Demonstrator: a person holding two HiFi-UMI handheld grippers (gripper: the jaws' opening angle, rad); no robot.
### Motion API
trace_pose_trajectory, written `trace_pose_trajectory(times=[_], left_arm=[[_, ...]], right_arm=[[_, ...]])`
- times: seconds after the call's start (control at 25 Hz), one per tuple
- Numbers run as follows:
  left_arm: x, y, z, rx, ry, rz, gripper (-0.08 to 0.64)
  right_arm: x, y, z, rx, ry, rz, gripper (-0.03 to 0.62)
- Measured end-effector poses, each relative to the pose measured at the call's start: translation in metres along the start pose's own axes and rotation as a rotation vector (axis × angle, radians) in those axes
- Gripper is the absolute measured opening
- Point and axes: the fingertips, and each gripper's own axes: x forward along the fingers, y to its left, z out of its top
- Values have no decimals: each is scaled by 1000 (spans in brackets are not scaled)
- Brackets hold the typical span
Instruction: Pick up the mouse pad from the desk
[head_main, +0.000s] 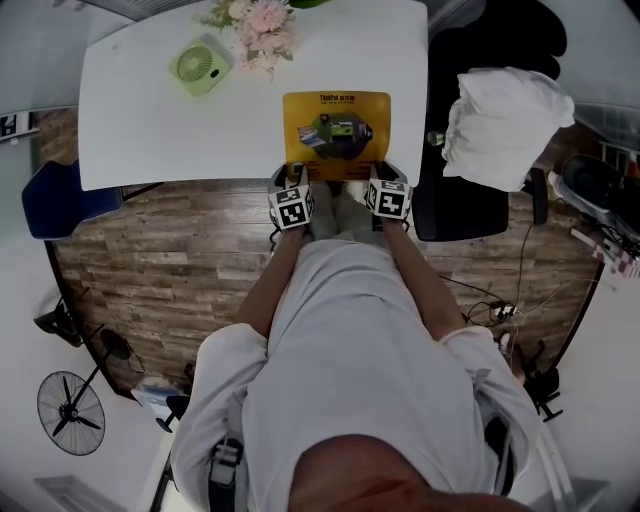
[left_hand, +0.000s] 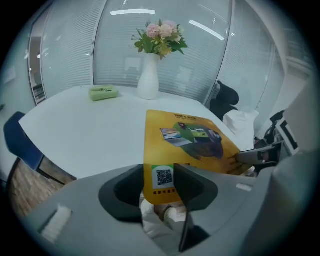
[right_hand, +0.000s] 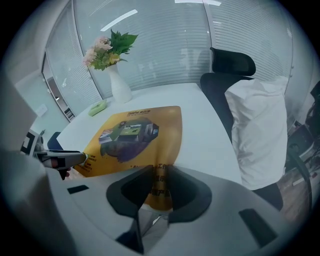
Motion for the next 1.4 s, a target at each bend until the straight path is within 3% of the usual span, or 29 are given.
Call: trace_pose_trajectory(times=[0.04,0.16,0.28,0.32,0.36,0.52,0.64,0.84,1.08,1.4], left_arm=[[0,1,-1,15,2,16,162],[-1,3,0,45,-11,42,152],[0,0,0,53,-8,15,120],[0,-4,-1,50,-1,-4,79],[0,-7,-3,39,7,-19,46],[2,-7,-5,-36,6,-57,38],[0,-7,-3,-47,-3,-78,35],[-6,-10,2,-6,-21,-109,38],[-16,-16,15,106,-68,-127,38],[-42,-22,56,190,-200,-157,38]], right_arm=[[0,1,0,0,0,3,91],[-2,4,-3,-10,0,9,79],[-2,6,-4,-15,-7,14,66],[-3,7,-4,-11,-8,17,63],[-3,7,-5,-6,-9,21,58],[-4,9,-4,10,-16,46,55],[-8,10,-2,5,-32,59,54],[-14,13,1,-10,-58,78,51],[-27,19,11,-67,-113,106,46],[-54,31,43,-165,-217,123,43]])
